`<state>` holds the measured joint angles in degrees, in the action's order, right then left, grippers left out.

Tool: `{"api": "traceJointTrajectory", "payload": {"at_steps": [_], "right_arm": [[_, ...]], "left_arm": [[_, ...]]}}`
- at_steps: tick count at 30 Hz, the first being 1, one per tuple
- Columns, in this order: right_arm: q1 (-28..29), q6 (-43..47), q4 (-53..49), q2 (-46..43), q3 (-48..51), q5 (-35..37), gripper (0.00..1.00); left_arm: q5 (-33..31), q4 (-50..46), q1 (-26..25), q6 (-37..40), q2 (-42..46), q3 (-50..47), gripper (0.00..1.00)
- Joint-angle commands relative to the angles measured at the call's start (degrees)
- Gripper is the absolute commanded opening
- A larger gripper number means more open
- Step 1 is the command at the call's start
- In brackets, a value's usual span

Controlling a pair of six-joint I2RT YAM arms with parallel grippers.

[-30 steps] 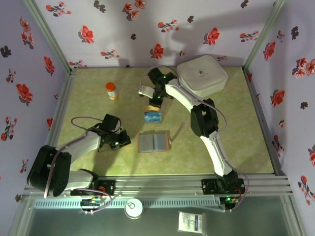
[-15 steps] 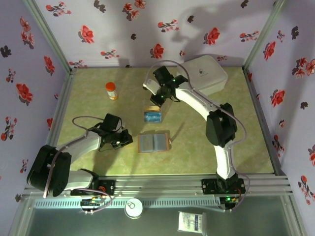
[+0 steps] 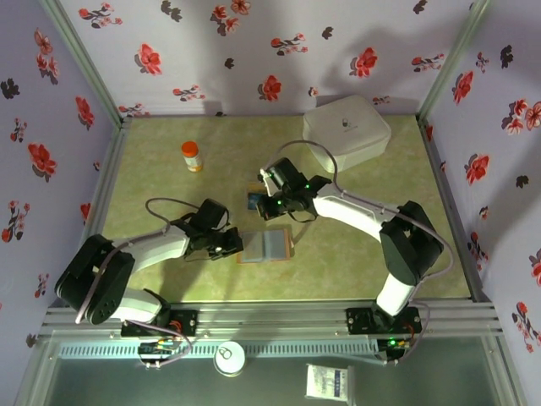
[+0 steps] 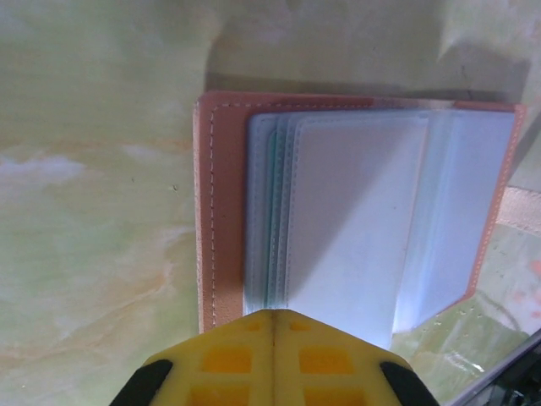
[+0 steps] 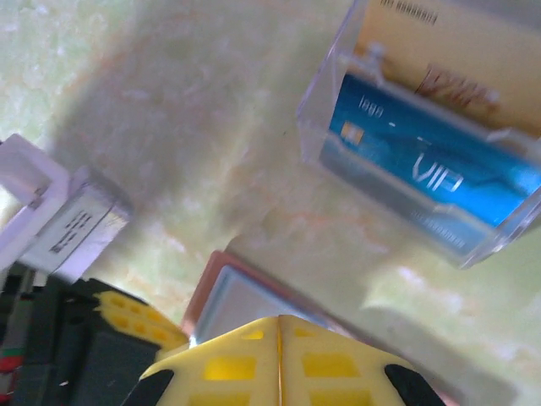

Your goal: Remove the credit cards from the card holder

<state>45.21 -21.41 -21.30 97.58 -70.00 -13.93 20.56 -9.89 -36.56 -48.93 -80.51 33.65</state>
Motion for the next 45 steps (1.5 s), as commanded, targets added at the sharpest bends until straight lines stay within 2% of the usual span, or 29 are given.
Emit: {"api": "traceJointTrajectory", "payload": {"at_steps": [1, 8, 17, 25, 27, 32, 34, 41, 45], "right_arm": [[0.9, -7.9, 3.3, -4.4, 2.3, 1.4, 0.08], [1.7, -10.2, 2.9, -7.3, 5.8, 3.0, 0.07], [3.2, -14.0, 3.8, -6.3, 7.1, 2.3, 0.07], [5.3, -23.6, 5.3, -2.3, 7.1, -1.1, 0.07], [5.5, -26.3, 8.3, -1.6, 8.5, -2.9, 0.10], [5.8, -32.9, 15.1, 0.1, 11.8, -4.2, 0.28], [5.8, -34.4, 16.6, 1.2, 12.2, -4.6, 0.30], [6.1, -35.9, 17.1, 4.3, 11.9, -6.2, 0.23], [6.6, -36.2, 16.5, 5.1, 12.0, -7.1, 0.23]], "left_arm": [[-3.4, -1.6, -0.7, -0.3, -0.6, 2.1, 0.02], [-4.9, -2.9, -0.8, 0.6, -1.2, 2.3, 0.01], [-7.6, -5.5, -0.8, 1.7, -2.5, 3.0, 0.00], [-8.7, -6.7, -0.6, 2.6, -2.7, 3.4, 0.00], [-8.9, -6.8, -0.7, 2.6, -2.6, 3.3, 0.00], [-8.7, -7.1, -0.6, 2.9, -2.5, 3.4, 0.00], [-8.5, -7.2, -0.6, 3.0, -2.4, 3.5, 0.00], [-8.1, -7.4, -0.6, 2.9, -1.8, 3.4, 0.00], [-8.0, -7.3, -0.5, 2.9, -1.9, 3.4, 0.00]]}}
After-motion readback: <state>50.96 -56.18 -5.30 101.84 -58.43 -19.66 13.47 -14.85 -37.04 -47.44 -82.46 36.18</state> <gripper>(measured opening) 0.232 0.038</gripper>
